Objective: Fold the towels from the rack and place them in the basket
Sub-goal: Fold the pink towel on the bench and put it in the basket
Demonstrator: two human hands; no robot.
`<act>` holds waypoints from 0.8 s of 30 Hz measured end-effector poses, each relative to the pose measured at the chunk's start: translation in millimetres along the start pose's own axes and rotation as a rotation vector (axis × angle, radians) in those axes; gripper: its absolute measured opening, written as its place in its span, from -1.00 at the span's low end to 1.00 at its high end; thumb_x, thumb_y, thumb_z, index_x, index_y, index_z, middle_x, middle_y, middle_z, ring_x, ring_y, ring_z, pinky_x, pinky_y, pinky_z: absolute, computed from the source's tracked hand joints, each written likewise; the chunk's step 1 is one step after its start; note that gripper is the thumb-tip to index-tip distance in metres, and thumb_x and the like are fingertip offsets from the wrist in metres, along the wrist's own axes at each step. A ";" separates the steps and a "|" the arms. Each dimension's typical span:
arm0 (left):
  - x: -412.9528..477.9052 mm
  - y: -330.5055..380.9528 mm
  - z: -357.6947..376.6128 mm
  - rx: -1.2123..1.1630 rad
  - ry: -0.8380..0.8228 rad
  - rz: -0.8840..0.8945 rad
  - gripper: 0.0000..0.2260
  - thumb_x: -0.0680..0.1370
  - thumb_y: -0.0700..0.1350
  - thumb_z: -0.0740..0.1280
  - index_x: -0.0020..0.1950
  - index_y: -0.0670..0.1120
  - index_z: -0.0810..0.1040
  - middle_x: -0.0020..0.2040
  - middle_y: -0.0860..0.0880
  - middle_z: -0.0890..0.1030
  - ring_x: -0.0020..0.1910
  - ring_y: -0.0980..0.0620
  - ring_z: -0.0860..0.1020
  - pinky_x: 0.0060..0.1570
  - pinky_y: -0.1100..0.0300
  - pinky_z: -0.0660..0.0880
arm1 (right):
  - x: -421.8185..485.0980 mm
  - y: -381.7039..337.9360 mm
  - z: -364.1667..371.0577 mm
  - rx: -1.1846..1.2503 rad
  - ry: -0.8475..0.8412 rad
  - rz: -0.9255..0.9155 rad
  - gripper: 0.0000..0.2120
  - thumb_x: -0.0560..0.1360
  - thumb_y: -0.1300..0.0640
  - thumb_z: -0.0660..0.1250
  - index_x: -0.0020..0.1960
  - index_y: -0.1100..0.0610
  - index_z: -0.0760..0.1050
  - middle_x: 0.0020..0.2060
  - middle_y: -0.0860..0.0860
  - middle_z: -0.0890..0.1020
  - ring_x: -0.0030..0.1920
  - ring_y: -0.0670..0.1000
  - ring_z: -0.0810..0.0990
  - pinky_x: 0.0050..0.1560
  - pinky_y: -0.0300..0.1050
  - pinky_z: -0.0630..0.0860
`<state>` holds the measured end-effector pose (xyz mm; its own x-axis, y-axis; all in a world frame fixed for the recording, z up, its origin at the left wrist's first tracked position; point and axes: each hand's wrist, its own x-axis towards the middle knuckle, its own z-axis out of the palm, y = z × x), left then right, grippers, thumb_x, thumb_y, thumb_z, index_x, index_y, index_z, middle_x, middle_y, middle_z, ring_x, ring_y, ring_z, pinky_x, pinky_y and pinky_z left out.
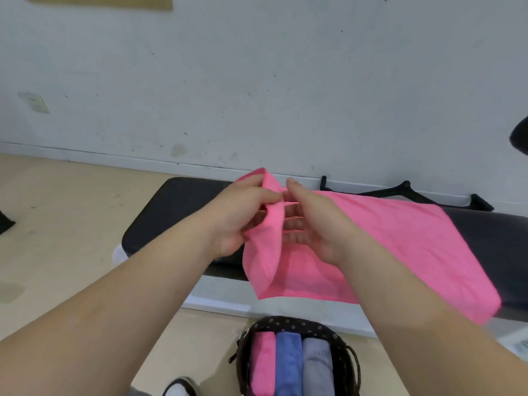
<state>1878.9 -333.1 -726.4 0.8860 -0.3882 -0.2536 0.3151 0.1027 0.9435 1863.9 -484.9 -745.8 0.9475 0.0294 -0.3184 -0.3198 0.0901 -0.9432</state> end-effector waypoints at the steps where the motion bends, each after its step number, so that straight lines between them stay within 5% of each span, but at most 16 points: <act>1: 1.0 -1.9 20.3 0.068 -0.075 -0.010 -0.72 0.62 -0.31 0.24 0.31 -0.15 0.56 -0.01 -0.14 0.68 -0.10 -0.10 0.64 -0.16 0.08 0.58 | -1.9 -2.1 -8.4 0.041 -0.019 0.031 -0.57 0.62 -0.21 0.29 0.16 0.11 0.68 -0.11 0.14 0.72 -0.18 0.10 0.67 -0.07 0.02 0.60; 5: 8.0 -10.7 69.6 0.258 -0.206 -0.126 -0.74 0.64 -0.31 0.20 0.29 -0.13 0.52 -0.06 -0.22 0.67 -0.27 -0.12 0.69 -0.26 0.06 0.66 | -8.2 3.8 -56.3 0.033 0.045 0.122 -0.57 0.56 -0.13 0.43 0.19 0.20 0.67 -0.01 0.18 0.72 -0.06 0.14 0.72 -0.12 -0.02 0.68; 8: 33.7 -21.7 64.3 0.578 0.071 0.034 -0.78 0.59 -0.25 0.27 0.21 -0.10 0.55 -0.17 -0.13 0.69 -0.41 -0.05 0.64 -0.38 0.09 0.64 | -13.4 18.0 -91.2 -0.114 0.209 0.120 -0.78 0.60 0.16 0.40 0.16 0.29 0.63 -0.01 0.26 0.72 -0.11 0.18 0.69 -0.03 0.15 0.67; 11: 55.4 -31.4 57.3 1.051 0.179 0.305 -0.66 0.51 -0.11 0.38 0.29 0.01 0.52 0.01 -0.01 0.63 -0.11 0.00 0.63 -0.03 0.02 0.63 | -23.4 25.7 -109.6 -0.272 0.187 0.068 -0.85 0.65 0.17 0.33 0.05 0.21 0.64 -0.13 0.17 0.68 -0.20 0.08 0.62 -0.18 -0.04 0.57; 14: 68.8 -41.4 62.7 1.256 0.127 0.351 -0.45 0.48 -0.12 0.35 0.48 0.07 0.41 0.31 0.00 0.39 0.11 -0.03 0.56 0.12 -0.01 0.57 | -31.3 23.2 -122.1 -0.269 0.138 0.008 -0.82 0.67 0.11 0.31 0.04 0.10 0.69 -0.05 0.14 0.76 -0.08 0.09 0.71 -0.02 0.00 0.64; 20: 90.2 -41.5 72.9 1.284 0.225 0.452 -0.80 0.54 -0.10 0.28 0.09 0.07 0.62 0.04 0.04 0.52 0.02 -0.08 0.57 -0.01 -0.03 0.57 | -46.3 20.2 -153.7 -0.220 0.212 0.094 -0.82 0.62 0.07 0.38 0.01 0.15 0.70 -0.07 0.14 0.75 -0.10 0.07 0.69 0.05 0.00 0.64; 24: 93.5 -22.3 106.8 0.878 0.269 0.461 -0.82 0.51 -0.19 0.29 -0.07 0.03 0.65 -0.23 0.03 0.69 -0.24 0.00 0.67 -0.17 0.09 0.59 | -55.6 23.7 -173.0 -0.205 0.258 0.112 -0.76 0.61 0.04 0.39 0.02 0.23 0.67 -0.13 0.16 0.69 -0.13 0.08 0.63 0.02 0.01 0.59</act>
<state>1918.3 -469.5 -748.4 0.9388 -0.2512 0.2359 -0.3396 -0.5583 0.7570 1803.5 -656.6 -766.8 0.8835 -0.2269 -0.4099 -0.4402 -0.1024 -0.8920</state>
